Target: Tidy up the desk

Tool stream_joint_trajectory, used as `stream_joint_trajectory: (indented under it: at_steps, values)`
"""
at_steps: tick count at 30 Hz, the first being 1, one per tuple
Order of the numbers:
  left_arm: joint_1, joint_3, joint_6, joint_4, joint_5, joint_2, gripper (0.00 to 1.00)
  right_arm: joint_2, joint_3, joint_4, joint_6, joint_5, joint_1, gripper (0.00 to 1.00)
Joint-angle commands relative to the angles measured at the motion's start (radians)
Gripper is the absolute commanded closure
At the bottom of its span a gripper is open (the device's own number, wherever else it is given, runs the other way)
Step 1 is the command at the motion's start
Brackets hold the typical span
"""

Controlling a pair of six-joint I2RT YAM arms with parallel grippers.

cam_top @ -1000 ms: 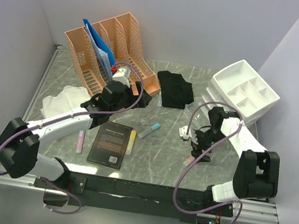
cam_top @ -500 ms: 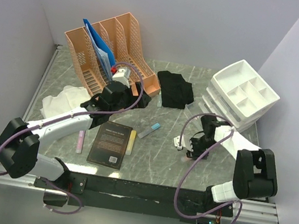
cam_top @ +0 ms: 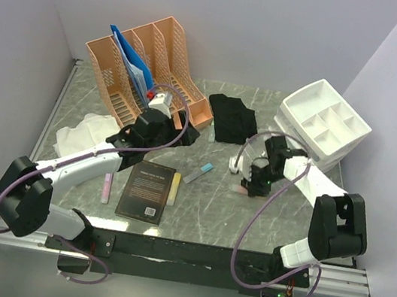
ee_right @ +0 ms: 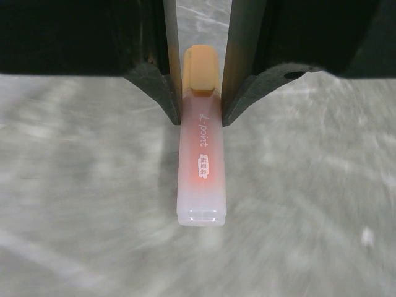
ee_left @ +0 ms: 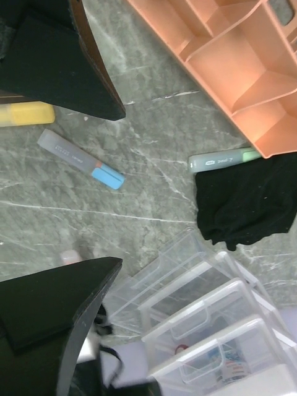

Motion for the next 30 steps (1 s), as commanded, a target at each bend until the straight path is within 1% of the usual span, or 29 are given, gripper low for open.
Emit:
stream_joint_trajectory:
  at_steps: [1, 3, 5, 6, 7, 11, 12, 13, 17, 21, 24, 25, 27, 28, 30]
  values:
    - [0.004, 0.02, -0.025, -0.024, 0.068, 0.024, 0.01, -0.029, 0.166, 0.008, 0.273, -0.13, 0.008, 1.0]
    - [0.004, 0.037, -0.024, -0.046, 0.088, 0.052, 0.01, -0.034, 0.203, 0.011, 0.388, -0.129, 0.005, 1.0]
    - [0.004, 0.049, -0.016, -0.074, 0.107, 0.067, 0.01, -0.048, 0.243, 0.019, 0.448, -0.112, 0.004, 1.0]
    - [0.004, 0.057, -0.013, -0.08, 0.128, 0.084, 0.01, -0.054, 0.249, 0.031, 0.514, -0.101, 0.001, 1.0]
    - [0.004, 0.061, -0.005, -0.086, 0.14, 0.092, 0.01, -0.063, 0.258, 0.059, 0.541, -0.089, 0.0, 1.0]
    - [-0.005, 0.093, 0.028, -0.124, 0.182, 0.139, 0.01, -0.118, 0.255, 0.165, 0.696, 0.015, -0.018, 1.0]
    - [-0.018, 0.113, 0.039, -0.141, 0.185, 0.162, 0.01, -0.126, 0.251, 0.186, 0.754, 0.07, -0.025, 1.0]
    - [-0.025, 0.127, 0.065, -0.159, 0.183, 0.175, 0.01, -0.134, 0.241, 0.246, 0.796, 0.106, -0.04, 1.0]
    - [-0.085, 0.211, 0.134, -0.245, 0.131, 0.256, 0.01, -0.161, 0.221, 0.332, 0.907, 0.198, -0.095, 1.0]
    - [-0.151, 0.305, 0.197, -0.333, 0.099, 0.354, 0.0, -0.143, 0.202, 0.358, 0.941, 0.275, -0.132, 1.0]
    - [-0.171, 0.345, 0.223, -0.365, 0.05, 0.403, 0.01, -0.115, 0.188, 0.357, 0.936, 0.276, -0.158, 0.93]
    - [-0.174, 0.353, 0.228, -0.379, 0.047, 0.413, 0.0, -0.103, 0.183, 0.358, 0.933, 0.283, -0.164, 0.89]
    - [-0.18, 0.373, 0.24, -0.39, 0.038, 0.437, 0.01, -0.094, 0.166, 0.373, 0.931, 0.289, -0.181, 0.86]
    - [-0.182, 0.377, 0.243, -0.396, 0.038, 0.445, 0.01, -0.083, 0.162, 0.378, 0.93, 0.293, -0.187, 0.81]
    - [-0.183, 0.392, 0.255, -0.403, 0.05, 0.468, 0.01, -0.071, 0.159, 0.386, 0.93, 0.296, -0.203, 0.77]
